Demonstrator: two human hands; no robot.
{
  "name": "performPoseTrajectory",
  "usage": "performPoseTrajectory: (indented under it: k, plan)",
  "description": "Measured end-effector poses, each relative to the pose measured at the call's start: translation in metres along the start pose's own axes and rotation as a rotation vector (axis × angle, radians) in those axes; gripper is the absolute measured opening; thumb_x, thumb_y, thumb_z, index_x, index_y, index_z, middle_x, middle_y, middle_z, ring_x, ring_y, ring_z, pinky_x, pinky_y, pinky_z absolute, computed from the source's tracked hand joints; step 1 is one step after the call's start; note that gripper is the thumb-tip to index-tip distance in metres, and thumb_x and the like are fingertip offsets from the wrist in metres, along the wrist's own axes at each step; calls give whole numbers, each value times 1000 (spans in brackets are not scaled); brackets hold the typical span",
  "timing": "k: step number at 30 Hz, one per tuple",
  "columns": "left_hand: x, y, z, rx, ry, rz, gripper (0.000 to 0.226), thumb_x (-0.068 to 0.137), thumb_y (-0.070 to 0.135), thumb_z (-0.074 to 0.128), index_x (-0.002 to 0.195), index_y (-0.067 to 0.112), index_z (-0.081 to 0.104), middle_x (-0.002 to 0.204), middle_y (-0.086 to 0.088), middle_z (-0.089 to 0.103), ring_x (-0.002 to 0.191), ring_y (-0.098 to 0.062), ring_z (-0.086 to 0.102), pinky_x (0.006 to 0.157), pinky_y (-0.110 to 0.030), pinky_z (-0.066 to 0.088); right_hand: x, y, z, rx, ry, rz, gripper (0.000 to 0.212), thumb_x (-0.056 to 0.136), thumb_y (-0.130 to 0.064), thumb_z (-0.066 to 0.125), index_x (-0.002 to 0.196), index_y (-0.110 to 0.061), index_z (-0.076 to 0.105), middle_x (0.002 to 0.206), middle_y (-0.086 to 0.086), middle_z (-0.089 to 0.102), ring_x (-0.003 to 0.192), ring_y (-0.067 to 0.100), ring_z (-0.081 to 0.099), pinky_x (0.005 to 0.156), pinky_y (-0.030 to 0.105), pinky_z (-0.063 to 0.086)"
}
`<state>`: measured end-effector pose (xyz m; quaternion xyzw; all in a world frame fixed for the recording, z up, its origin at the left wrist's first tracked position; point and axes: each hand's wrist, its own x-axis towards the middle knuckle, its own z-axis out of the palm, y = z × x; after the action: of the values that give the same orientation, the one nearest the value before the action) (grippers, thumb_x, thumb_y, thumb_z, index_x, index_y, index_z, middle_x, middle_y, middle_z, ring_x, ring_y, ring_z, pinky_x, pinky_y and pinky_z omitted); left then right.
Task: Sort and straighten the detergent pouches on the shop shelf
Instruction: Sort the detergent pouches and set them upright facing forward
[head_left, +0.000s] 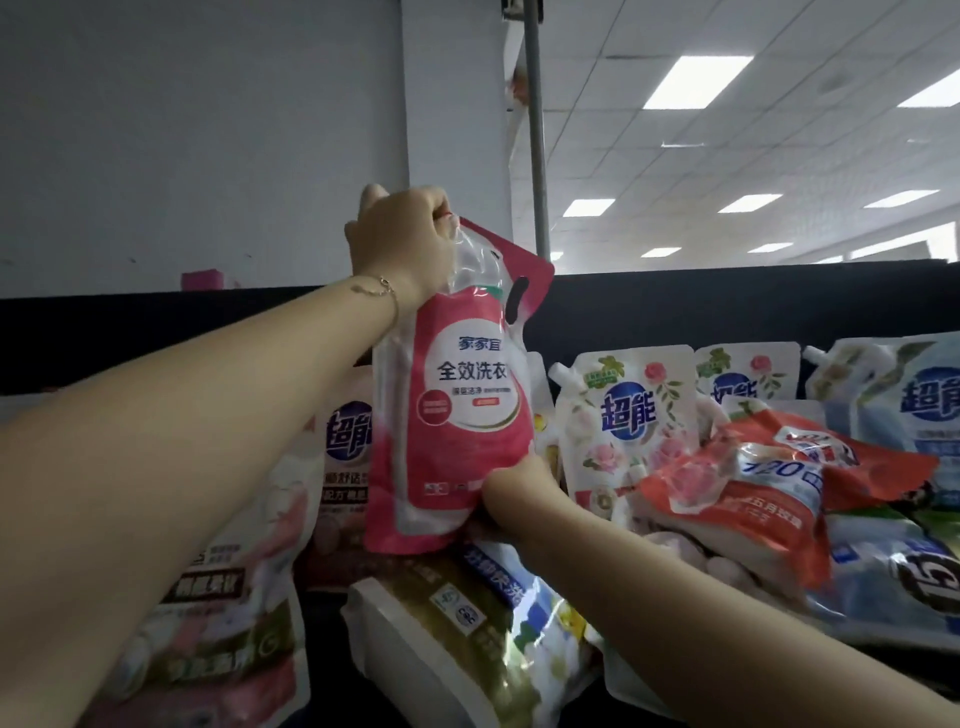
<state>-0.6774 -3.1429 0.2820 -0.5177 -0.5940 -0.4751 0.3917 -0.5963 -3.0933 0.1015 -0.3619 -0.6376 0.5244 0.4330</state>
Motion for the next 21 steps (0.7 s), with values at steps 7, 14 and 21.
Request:
performPoseTrajectory:
  k: [7, 14, 21]
  plan:
    - [-27, -50, -6, -165, 131, -130, 24, 99, 25, 46, 93, 9, 63, 89, -13, 59, 101, -19, 30, 76, -19, 23, -1, -7, 38, -110, -65, 34, 30, 91, -4, 46, 120, 1, 52, 116, 18, 58, 105, 32, 61, 85, 35, 54]
    - [-40, -59, -9, -191, 158, -136, 23, 98, 24, 46, 92, 7, 61, 69, 2, 42, 96, -17, 26, 73, -21, 26, 4, -9, 58, -66, -103, 183, 37, 98, -8, 36, 133, 0, 41, 92, 3, 51, 76, 16, 51, 83, 24, 49]
    - [-45, -60, -14, -31, 135, -277, 21, 97, 22, 44, 97, 10, 61, 88, -6, 50, 114, -26, 36, 83, -32, 40, -4, -14, 47, -260, -278, 132, 27, 85, 7, 49, 111, 0, 54, 105, 12, 59, 94, 26, 63, 82, 36, 58]
